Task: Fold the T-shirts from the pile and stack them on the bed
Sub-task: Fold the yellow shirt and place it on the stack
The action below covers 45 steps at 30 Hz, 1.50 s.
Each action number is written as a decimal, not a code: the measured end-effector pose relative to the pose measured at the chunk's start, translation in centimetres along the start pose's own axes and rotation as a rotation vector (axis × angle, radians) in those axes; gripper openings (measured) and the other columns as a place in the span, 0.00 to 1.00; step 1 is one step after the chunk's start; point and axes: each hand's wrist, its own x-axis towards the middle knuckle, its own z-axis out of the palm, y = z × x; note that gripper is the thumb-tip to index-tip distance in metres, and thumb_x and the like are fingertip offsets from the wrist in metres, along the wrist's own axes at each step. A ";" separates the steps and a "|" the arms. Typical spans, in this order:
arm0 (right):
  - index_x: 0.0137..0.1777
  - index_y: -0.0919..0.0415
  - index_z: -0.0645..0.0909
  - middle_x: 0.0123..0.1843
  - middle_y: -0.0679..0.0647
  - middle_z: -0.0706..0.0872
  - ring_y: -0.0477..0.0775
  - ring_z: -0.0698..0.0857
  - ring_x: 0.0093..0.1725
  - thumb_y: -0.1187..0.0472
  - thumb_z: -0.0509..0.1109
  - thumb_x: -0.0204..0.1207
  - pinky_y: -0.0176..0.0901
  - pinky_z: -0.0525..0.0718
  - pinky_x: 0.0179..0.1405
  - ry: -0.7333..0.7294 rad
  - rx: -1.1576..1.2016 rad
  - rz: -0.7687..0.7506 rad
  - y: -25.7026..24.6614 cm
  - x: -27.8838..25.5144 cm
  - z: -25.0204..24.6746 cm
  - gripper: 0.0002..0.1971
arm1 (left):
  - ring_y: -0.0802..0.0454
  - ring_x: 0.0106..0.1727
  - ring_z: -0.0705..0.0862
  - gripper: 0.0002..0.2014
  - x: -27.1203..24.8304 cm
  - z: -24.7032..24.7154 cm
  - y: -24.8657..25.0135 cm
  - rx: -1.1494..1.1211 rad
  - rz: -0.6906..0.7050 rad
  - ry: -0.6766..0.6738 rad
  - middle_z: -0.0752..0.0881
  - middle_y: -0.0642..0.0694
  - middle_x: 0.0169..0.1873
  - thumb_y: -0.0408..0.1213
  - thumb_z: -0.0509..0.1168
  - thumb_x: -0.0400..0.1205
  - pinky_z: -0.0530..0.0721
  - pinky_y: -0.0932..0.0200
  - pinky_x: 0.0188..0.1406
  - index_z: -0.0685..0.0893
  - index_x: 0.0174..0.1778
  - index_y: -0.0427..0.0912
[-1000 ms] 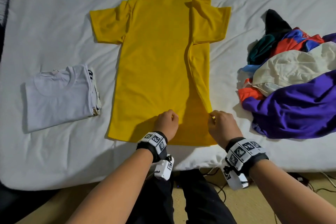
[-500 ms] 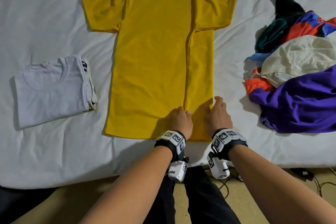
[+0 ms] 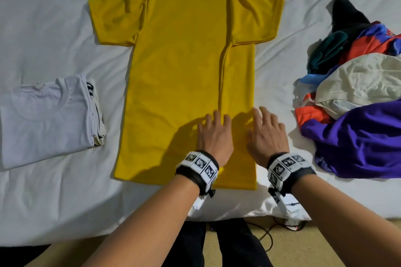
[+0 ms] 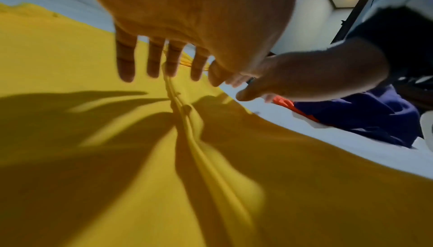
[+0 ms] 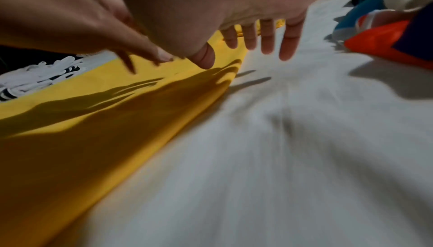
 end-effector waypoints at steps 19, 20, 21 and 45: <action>0.71 0.59 0.77 0.69 0.63 0.76 0.67 0.75 0.67 0.51 0.59 0.88 0.63 0.77 0.64 0.184 0.213 0.065 6.2 17.7 -7.4 0.18 | 0.36 0.66 0.79 0.19 13.8 -5.8 0.4 0.025 0.115 0.127 0.81 0.40 0.68 0.43 0.56 0.91 0.77 0.38 0.59 0.71 0.78 0.46; 0.72 0.59 0.76 0.70 0.64 0.76 0.68 0.74 0.69 0.51 0.59 0.88 0.64 0.77 0.65 0.200 0.228 0.084 6.6 19.4 -8.5 0.19 | 0.37 0.64 0.81 0.19 15.1 -6.7 1.6 0.011 0.129 0.126 0.82 0.40 0.66 0.41 0.57 0.91 0.78 0.39 0.57 0.70 0.79 0.45; 0.74 0.59 0.76 0.71 0.64 0.75 0.68 0.74 0.70 0.51 0.60 0.88 0.64 0.77 0.67 0.208 0.243 0.098 7.1 21.1 -9.3 0.19 | 0.36 0.63 0.82 0.21 16.4 -7.5 2.6 -0.005 0.142 0.118 0.82 0.39 0.64 0.39 0.59 0.90 0.80 0.40 0.55 0.69 0.80 0.45; 0.81 0.43 0.56 0.61 0.64 0.83 0.63 0.91 0.49 0.75 0.78 0.63 0.65 0.91 0.52 0.259 1.454 0.453 3.1 28.7 -12.5 0.52 | 0.39 0.40 0.91 0.08 23.2 -11.1 -0.4 -1.278 -0.153 0.398 0.91 0.44 0.49 0.34 0.63 0.85 0.87 0.47 0.34 0.85 0.50 0.53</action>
